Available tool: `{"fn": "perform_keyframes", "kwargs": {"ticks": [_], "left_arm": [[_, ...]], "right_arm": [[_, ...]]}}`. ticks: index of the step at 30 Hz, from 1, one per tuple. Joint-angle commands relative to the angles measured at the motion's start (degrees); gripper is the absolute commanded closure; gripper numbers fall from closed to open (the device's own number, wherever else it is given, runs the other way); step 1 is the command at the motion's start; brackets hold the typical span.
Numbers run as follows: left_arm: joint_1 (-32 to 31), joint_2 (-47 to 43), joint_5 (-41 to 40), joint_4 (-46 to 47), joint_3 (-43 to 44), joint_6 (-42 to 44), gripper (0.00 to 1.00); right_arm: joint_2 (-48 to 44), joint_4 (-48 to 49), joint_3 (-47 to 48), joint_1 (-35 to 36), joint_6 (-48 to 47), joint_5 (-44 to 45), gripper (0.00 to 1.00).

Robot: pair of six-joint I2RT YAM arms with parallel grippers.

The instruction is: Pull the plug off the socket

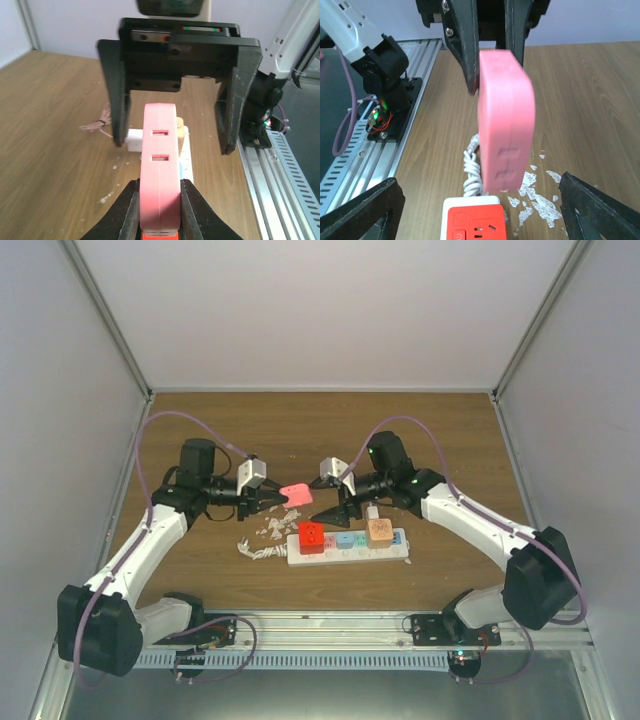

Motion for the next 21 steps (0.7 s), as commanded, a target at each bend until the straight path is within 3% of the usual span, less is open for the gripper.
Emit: {"fn": "perform_keyframes", "kwargs": {"ticks": [1, 6, 12, 16, 21], "left_arm": [[5.46, -1.51, 6.81, 2.41, 3.31, -3.38, 1.0], [9.5, -2.76, 8.76, 8.56, 4.68, -11.06, 1.0], [9.88, -4.47, 6.75, 13.62, 5.29, -17.93, 1.0], [9.53, -5.88, 6.25, 15.03, 5.07, -19.2, 1.0], [9.1, -6.41, 6.28, 16.22, 5.03, -19.89, 1.0]], "right_arm": [[-2.68, 0.6, 1.73, -1.4, 1.76, 1.87, 0.13], [-1.27, -1.01, 4.83, -3.27, 5.14, -2.4, 0.11], [1.4, -1.61, 7.78, -3.45, 10.87, -11.71, 0.08], [3.4, 1.35, 7.57, -2.65, 16.37, -20.7, 0.01], [4.69, 3.77, 8.01, -0.86, 19.24, -22.77, 0.0]]}}
